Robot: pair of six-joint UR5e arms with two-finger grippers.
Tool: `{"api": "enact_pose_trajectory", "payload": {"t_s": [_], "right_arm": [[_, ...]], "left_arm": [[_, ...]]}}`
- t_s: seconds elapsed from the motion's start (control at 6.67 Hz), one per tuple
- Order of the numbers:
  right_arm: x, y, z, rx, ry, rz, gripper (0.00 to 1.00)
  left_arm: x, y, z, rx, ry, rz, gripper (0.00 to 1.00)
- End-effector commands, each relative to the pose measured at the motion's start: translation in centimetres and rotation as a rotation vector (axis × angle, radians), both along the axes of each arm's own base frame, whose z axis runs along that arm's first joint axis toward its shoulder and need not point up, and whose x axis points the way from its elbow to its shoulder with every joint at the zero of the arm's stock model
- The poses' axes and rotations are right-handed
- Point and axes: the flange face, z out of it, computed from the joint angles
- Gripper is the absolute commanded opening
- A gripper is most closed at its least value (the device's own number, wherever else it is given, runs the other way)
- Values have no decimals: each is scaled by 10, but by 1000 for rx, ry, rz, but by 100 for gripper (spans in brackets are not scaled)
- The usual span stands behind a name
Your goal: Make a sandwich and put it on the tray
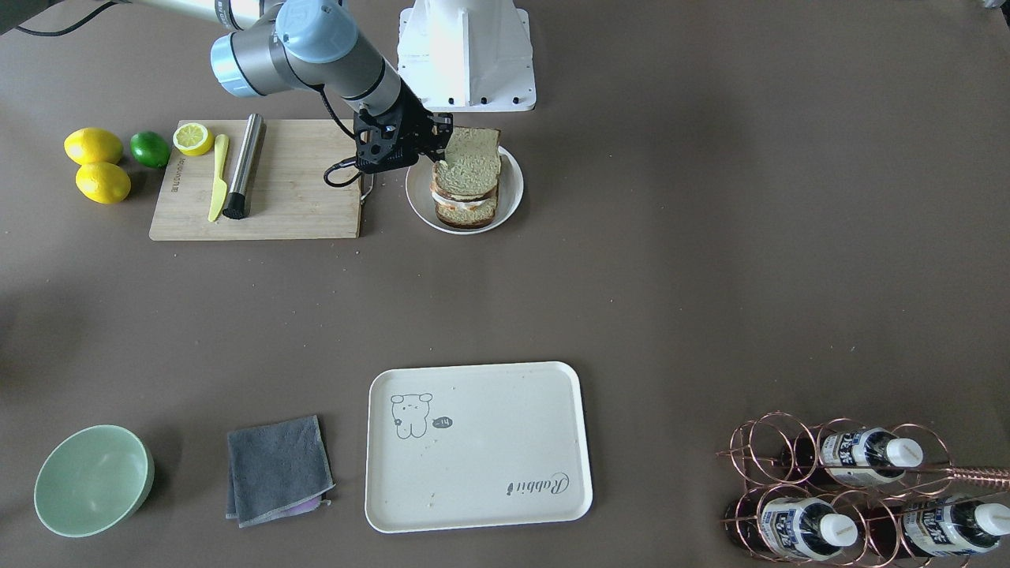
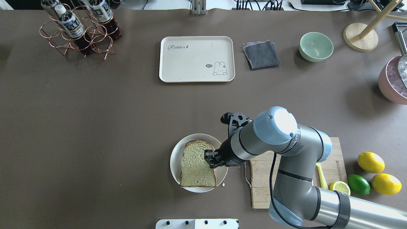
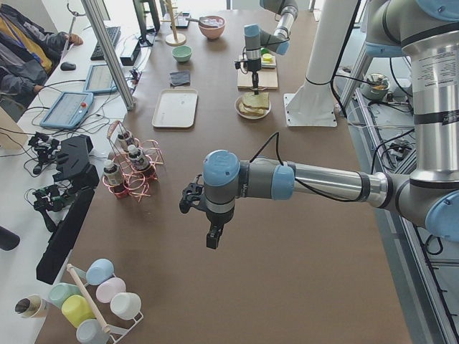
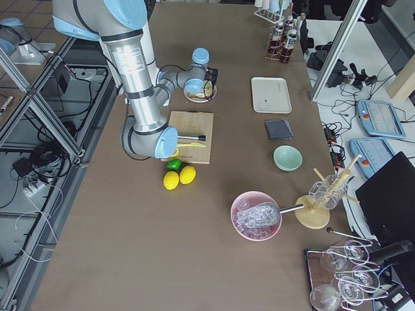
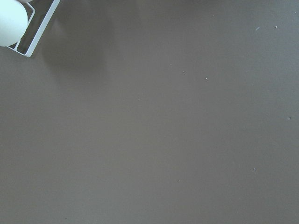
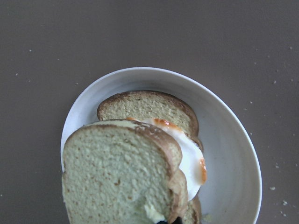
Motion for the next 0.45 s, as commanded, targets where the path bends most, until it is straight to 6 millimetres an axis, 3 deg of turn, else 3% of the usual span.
{"api": "enact_pose_trajectory", "payload": {"t_s": [0.0, 0.3], "right_arm": [[-6, -5, 0, -53, 14, 37, 0], [-6, -4, 6, -56, 22, 34, 2]], "left_arm": [[0, 0, 0, 1, 1, -1, 97], [0, 0, -1, 1, 1, 0, 97]]}}
